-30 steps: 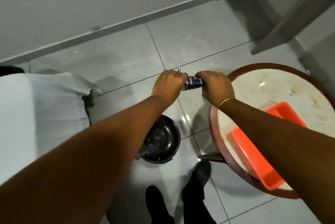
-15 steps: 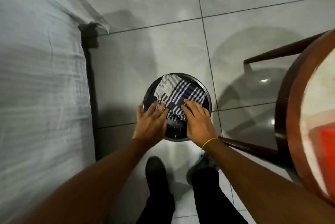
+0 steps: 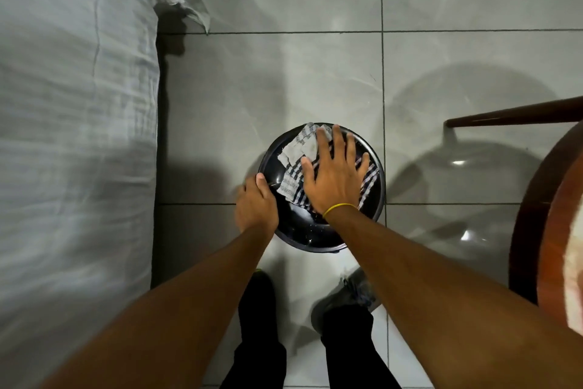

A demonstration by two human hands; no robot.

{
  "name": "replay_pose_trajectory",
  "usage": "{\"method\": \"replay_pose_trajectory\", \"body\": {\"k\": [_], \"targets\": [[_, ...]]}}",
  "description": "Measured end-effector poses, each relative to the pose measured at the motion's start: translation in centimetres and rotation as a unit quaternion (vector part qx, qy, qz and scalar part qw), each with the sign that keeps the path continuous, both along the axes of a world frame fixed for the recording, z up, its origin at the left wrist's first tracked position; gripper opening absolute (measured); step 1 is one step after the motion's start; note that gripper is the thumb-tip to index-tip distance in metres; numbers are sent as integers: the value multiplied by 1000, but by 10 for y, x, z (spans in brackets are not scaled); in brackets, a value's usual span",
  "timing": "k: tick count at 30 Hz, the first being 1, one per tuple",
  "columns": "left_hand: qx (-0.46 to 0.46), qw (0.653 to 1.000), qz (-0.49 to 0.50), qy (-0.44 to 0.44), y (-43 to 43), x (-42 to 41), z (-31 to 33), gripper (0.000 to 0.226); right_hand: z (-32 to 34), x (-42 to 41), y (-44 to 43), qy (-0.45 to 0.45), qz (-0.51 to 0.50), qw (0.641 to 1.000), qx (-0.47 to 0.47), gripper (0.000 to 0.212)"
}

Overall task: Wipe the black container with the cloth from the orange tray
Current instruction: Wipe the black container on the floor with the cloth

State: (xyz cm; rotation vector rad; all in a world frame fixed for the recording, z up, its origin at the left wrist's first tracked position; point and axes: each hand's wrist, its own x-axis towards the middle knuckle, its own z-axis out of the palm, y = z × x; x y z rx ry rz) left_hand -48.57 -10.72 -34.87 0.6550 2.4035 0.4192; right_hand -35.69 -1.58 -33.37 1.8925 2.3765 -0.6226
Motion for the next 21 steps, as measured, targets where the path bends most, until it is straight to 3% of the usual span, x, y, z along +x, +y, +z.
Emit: {"method": "replay_pose_trajectory", "body": {"k": [4, 7, 11, 15, 18, 21], "targets": [[33, 996, -45, 69, 3, -6, -18, 38, -13, -8, 0, -10, 22, 999, 42, 68], [74, 990, -89, 82, -3, -14, -26, 33, -19, -15, 4, -9, 130, 989, 69, 67], [101, 984, -113, 91, -7, -19, -27, 33, -19, -35, 9, -14, 348, 935, 67, 63], [96, 986, -97, 94, -6, -16, -25, 50, -19, -34, 26, -16, 436, 898, 64, 61], [66, 989, -87, 97, -4, -14, -25, 51, -20, -31, 37, -20, 450, 890, 65, 63], [37, 992, -57, 103, -3, -14, -27, 35, -21, -28, 38, -12, 345, 936, 71, 64]]}}
